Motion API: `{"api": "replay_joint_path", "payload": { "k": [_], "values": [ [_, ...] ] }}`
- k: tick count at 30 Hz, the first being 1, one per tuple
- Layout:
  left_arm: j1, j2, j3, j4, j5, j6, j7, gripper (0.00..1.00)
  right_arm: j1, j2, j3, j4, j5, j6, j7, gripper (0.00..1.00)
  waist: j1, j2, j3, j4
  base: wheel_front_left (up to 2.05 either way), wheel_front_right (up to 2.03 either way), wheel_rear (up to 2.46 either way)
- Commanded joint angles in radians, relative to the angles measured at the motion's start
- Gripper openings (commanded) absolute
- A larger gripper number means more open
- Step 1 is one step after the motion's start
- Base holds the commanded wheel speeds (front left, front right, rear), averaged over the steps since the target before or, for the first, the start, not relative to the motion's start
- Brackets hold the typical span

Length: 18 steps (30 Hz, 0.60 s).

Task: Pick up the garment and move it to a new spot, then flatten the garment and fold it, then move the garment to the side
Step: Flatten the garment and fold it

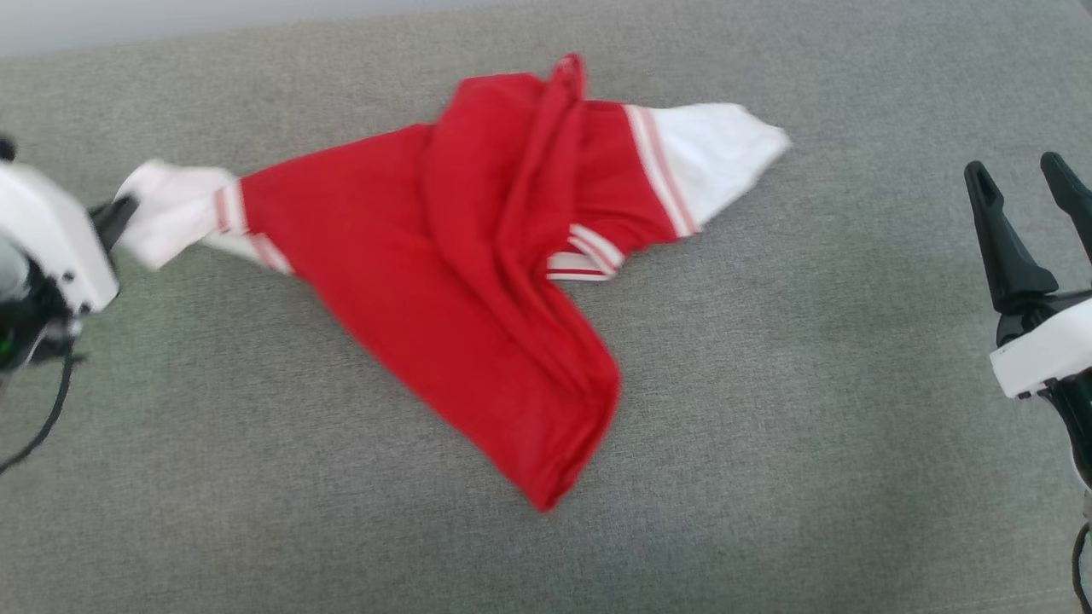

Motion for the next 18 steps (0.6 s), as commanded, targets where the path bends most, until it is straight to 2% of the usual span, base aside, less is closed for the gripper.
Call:
{"api": "replay_joint_path", "payload": {
  "k": [1,8,9,10,11,12,13,14,18],
  "values": [
    [0.033,0.001,-0.001,0.016,-0.008,0.003,0.002,0.0,0.015,0.003,-0.003,-0.005,-0.004,0.0,0.004,1.0,0.0,0.0,-0.005,0.004,0.0,0.0,0.0],
    [0.093,-0.006,0.006,0.042,-0.036,0.047,-0.014,0.0,0.032,0.005,-0.013,-0.016,0.001,0.0,0.011,1.0,0.0,0.0,-0.007,-0.005,0.0,0.0,0.0],
    [0.094,-0.005,0.008,0.044,-0.034,0.053,-0.022,0.04,0.031,0.005,-0.013,-0.017,0.001,0.0,0.013,1.0,0.0,0.0,-0.006,-0.007,0.0,0.0,0.0],
    [0.097,-0.004,0.009,0.047,-0.029,0.055,-0.034,0.32,0.031,0.004,-0.013,-0.019,0.001,0.0,0.016,1.0,0.0,0.0,-0.006,-0.008,0.0,0.0,0.0],
    [0.1,-0.006,0.009,0.049,-0.023,0.06,-0.049,0.43,0.031,0.003,-0.014,-0.018,0.001,0.0,0.019,1.0,0.0,0.0,-0.007,-0.009,0.0,0.0,0.0],
    [0.102,-0.007,0.008,0.05,-0.015,0.064,-0.069,0.59,0.032,0.002,-0.014,-0.018,0.0,0.0,0.019,1.0,0.0,0.0,-0.008,-0.008,0.0,0.0,0.0],
    [0.105,-0.002,0.012,0.055,-0.01,0.062,-0.095,0.88,0.034,0.0,-0.014,-0.02,-0.001,0.0,0.022,1.0,0.0,0.0,-0.008,-0.007,0.0,0.0,0.0],
    [0.107,0.001,0.016,0.062,-0.004,0.057,-0.123,1.0,0.036,-0.001,-0.012,-0.02,-0.001,0.0,0.026,1.0,0.0,0.0,-0.008,-0.005,0.0,0.0,0.0],
    [0.138,-0.027,0.04,0.043,0.014,0.067,-0.292,1.0,0.051,-0.011,-0.003,-0.022,-0.002,0.0,0.04,1.0,0.0,0.0,-0.019,0.022,0.0,0.0,0.0]
  ]
}}
